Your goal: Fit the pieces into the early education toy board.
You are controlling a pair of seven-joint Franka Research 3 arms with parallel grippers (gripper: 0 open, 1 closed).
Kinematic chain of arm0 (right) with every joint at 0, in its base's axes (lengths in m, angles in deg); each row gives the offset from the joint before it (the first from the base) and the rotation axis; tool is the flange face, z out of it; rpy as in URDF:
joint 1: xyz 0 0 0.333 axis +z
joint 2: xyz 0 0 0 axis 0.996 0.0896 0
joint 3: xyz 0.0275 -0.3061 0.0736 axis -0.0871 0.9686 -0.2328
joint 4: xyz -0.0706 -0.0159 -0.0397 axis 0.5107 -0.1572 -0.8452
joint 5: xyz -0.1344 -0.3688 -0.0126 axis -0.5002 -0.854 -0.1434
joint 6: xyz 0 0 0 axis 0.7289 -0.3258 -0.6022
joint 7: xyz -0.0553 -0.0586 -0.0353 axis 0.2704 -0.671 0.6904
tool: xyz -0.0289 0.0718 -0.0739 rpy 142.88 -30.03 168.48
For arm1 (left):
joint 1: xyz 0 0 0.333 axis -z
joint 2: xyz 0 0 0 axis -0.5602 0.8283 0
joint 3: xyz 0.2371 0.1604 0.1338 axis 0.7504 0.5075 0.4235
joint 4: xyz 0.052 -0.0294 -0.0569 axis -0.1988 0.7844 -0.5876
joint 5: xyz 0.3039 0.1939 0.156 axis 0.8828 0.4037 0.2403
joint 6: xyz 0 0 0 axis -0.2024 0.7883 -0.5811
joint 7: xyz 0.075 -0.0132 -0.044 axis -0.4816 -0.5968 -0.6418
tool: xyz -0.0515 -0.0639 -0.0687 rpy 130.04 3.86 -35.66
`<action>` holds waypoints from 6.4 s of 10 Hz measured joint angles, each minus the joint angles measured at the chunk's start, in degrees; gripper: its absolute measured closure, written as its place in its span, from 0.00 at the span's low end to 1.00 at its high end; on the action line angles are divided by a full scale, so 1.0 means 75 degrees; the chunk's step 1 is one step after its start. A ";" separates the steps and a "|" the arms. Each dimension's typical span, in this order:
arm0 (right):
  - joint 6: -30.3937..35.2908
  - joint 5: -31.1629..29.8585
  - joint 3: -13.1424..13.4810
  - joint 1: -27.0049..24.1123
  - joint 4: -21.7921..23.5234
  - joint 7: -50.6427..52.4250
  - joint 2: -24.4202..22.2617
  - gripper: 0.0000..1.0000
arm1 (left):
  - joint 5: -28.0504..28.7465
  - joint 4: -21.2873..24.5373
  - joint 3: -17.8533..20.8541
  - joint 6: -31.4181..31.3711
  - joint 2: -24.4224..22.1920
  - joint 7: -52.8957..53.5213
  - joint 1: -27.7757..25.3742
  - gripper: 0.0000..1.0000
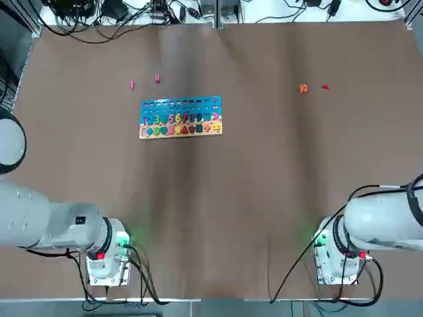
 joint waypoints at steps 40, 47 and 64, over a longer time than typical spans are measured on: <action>-0.5673 -0.0016 -0.0097 0.0779 0.2744 0.0258 0.3467 0.00 | 0.0185 0.5063 -0.1227 -0.7040 0.3281 -0.2271 0.0409 0.99; -0.6278 -0.0017 -0.0105 0.0993 0.2722 0.0302 0.4147 0.12 | 0.0186 0.4350 -0.1555 -0.7009 0.3769 -0.3306 0.0961 0.99; -0.6621 -0.0017 -0.0045 0.1056 0.2701 0.0304 0.4523 0.29 | 0.0272 0.2105 -0.1449 -0.6872 0.5120 -0.6119 0.3481 0.99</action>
